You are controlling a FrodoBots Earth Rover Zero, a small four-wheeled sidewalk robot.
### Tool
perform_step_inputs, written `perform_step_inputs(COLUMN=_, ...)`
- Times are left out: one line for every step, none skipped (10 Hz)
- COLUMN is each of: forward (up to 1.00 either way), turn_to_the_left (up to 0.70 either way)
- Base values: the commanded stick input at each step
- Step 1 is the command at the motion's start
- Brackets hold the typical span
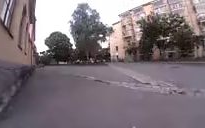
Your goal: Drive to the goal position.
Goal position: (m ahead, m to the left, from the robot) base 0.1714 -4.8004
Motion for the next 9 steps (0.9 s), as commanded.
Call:
perform_step_inputs(forward=0.50, turn_to_the_left=0.49)
perform_step_inputs(forward=0.50, turn_to_the_left=0.49)
perform_step_inputs(forward=0.50, turn_to_the_left=0.49)
perform_step_inputs(forward=0.50, turn_to_the_left=0.49)
perform_step_inputs(forward=0.50, turn_to_the_left=0.49)
perform_step_inputs(forward=0.50, turn_to_the_left=0.48)
perform_step_inputs(forward=0.50, turn_to_the_left=0.42)
perform_step_inputs(forward=0.50, turn_to_the_left=0.35)
perform_step_inputs(forward=0.50, turn_to_the_left=0.29)
